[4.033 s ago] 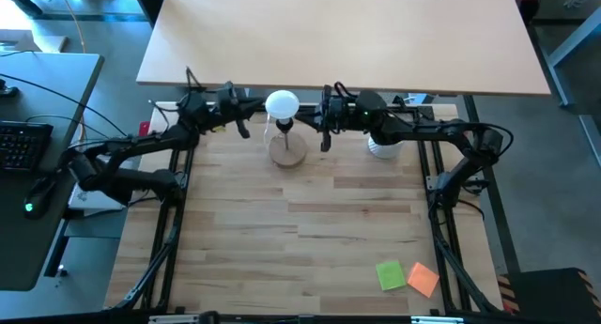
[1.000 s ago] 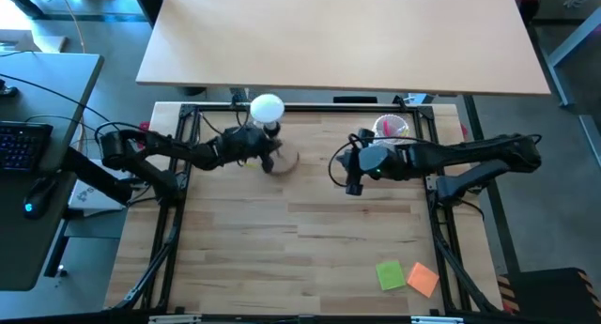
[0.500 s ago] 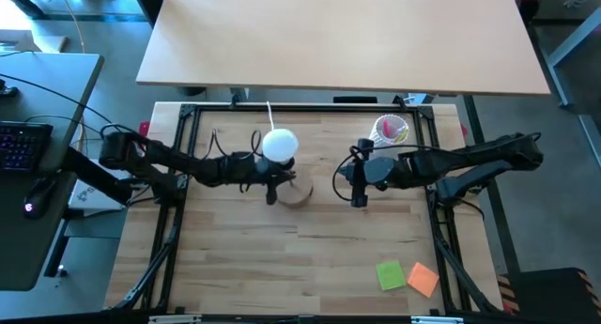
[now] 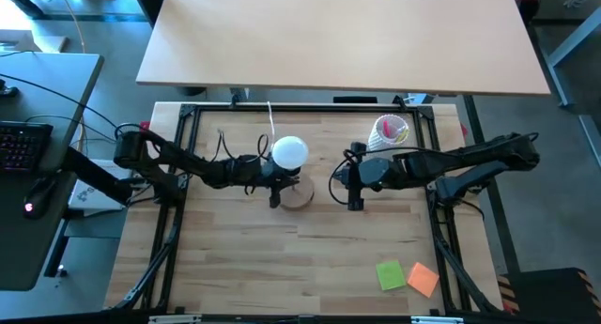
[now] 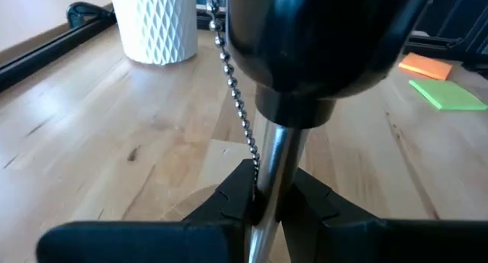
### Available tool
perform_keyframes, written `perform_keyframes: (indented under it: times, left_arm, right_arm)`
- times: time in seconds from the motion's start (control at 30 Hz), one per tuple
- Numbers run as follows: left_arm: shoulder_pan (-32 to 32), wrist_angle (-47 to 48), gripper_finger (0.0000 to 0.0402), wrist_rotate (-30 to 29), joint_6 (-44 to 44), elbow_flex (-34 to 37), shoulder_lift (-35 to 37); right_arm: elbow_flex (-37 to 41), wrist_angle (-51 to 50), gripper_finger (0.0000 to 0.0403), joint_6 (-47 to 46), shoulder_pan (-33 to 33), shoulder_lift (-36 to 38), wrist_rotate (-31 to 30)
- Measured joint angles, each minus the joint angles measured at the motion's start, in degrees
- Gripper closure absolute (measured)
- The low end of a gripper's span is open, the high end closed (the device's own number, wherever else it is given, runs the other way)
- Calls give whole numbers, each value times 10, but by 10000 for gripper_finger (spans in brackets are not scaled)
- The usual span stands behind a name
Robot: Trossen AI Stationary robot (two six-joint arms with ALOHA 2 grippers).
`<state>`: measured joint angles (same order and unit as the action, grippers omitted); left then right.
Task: Screw lightbulb
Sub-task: Move the lamp to the center of the table, then remove the lightbulb from the lamp
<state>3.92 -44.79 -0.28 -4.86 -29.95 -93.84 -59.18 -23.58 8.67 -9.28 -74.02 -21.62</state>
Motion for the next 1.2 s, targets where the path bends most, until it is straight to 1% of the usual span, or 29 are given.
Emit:
perform_keyframes:
  times: [0.07, 0.13, 0.23, 0.33, 0.47, 0.57, 0.7, 0.83, 0.9, 1.0, 1.07, 1.13, 1.2]
  left_arm:
    - [0, 9, 358, 4, 0, 0, 5]
    - [0, 24, 344, 19, -6, 0, 13]
    - [2, 72, 311, 41, -12, 2, 29]
    - [2, 119, 274, 42, -14, 3, 49]
    - [6, 188, 233, 40, -23, 3, 75]
    - [6, 238, 211, 41, -23, 3, 108]
    - [5, 317, 200, 30, -21, 3, 161]
    - [-2, 407, 204, 16, -18, 3, 224]
    - [-8, 430, 210, 5, -23, 8, 256]
    - [-18, 408, 224, -30, -34, 41, 308]
    - [-27, 365, 236, -70, -47, 76, 342]
    - [-35, 281, 252, -109, -56, 113, 370]
    - [-43, 162, 271, -124, -66, 151, 385]
  right_arm:
    - [0, 9, 402, 6, 0, -9, 6]
    - [0, 16, 402, 10, 0, -17, 7]
    - [0, 22, 402, 21, 0, -22, 10]
    - [0, 36, 402, 25, 4, -22, 18]
    - [0, 44, 402, 33, 17, -21, 61]
    - [1, 43, 402, 40, 29, -21, 92]
    - [46, 98, 402, 44, 50, -8, 115]
    - [119, 169, 402, 14, 75, 16, 130]
    - [152, 207, 402, 3, 83, 29, 133]
    - [195, 257, 402, -5, 89, 52, 135]
    - [218, 287, 402, -7, 90, 68, 136]
    - [239, 329, 402, -5, 90, 82, 136]
    - [264, 400, 402, 4, 93, 88, 142]
